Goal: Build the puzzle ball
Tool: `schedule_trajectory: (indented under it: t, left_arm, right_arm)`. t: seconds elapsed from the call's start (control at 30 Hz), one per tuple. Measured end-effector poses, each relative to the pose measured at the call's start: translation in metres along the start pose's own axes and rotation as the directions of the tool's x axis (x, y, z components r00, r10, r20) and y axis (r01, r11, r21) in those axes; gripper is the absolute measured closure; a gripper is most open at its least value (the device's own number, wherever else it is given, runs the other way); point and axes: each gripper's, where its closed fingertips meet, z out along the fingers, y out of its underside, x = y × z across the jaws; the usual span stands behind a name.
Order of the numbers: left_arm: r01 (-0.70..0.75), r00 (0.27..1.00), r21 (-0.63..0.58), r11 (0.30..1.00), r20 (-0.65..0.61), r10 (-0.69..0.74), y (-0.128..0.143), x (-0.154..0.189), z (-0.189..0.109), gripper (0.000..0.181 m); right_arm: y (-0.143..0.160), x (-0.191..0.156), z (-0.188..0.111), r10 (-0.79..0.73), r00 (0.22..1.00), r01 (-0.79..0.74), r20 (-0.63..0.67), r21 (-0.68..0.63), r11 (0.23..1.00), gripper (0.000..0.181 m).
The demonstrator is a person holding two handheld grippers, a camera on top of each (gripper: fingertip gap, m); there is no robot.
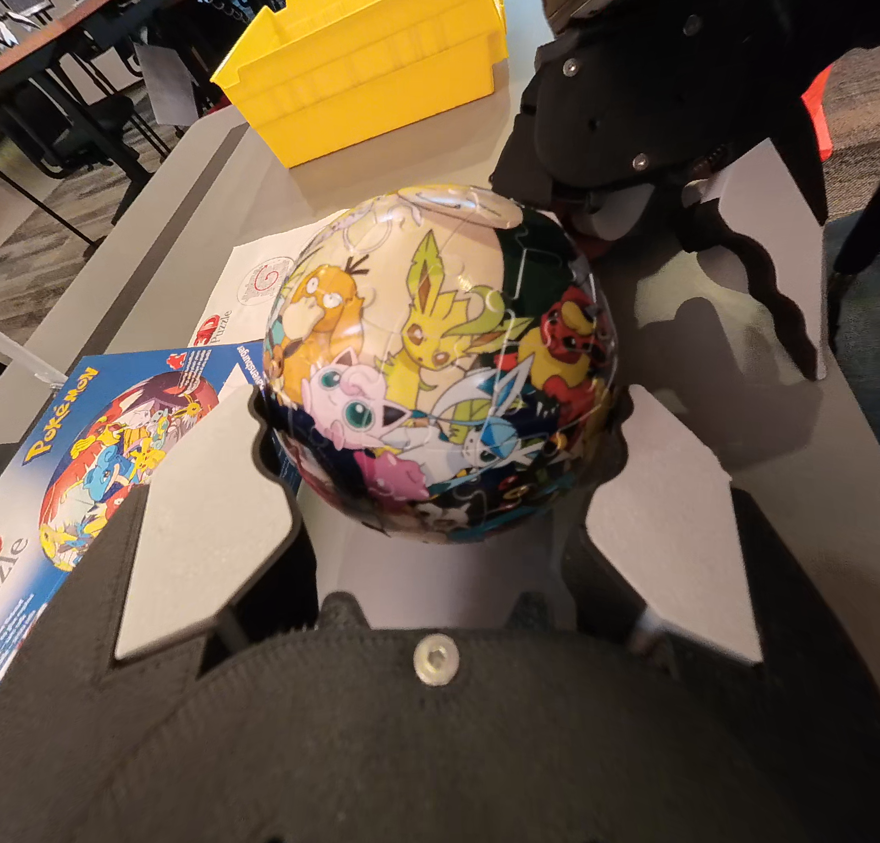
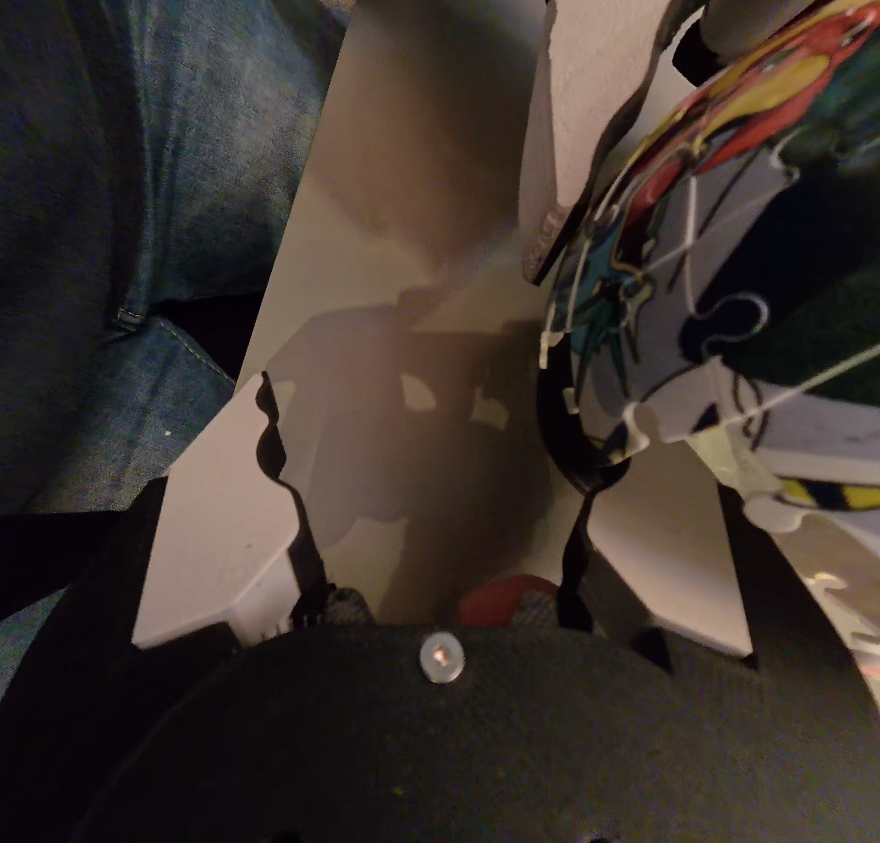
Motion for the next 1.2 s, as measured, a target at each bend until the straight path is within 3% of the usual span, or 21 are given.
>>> schedule_trajectory:
  t: [0.37,0.57,1.2]
  left_arm:
    - [-0.001,1.000,0.001,1.000,-0.008,0.002,0.001,0.001,-0.001,0.050]
    - [-0.007,1.000,-0.007,1.000,0.003,0.007,0.002,0.000,-0.002,0.051]
    - [-0.015,1.000,-0.017,1.000,0.023,0.015,0.002,0.002,-0.002,0.051]
  right_arm:
    - [-0.010,0.001,-0.005,0.034,0.999,-0.034,0.010,0.060,0.998,0.049]
    - [0.001,0.005,-0.006,0.042,0.999,-0.042,-0.019,0.014,0.999,0.050]
    - [-0.013,-0.006,-0.007,0.088,0.995,-0.092,0.051,0.071,0.993,0.051]
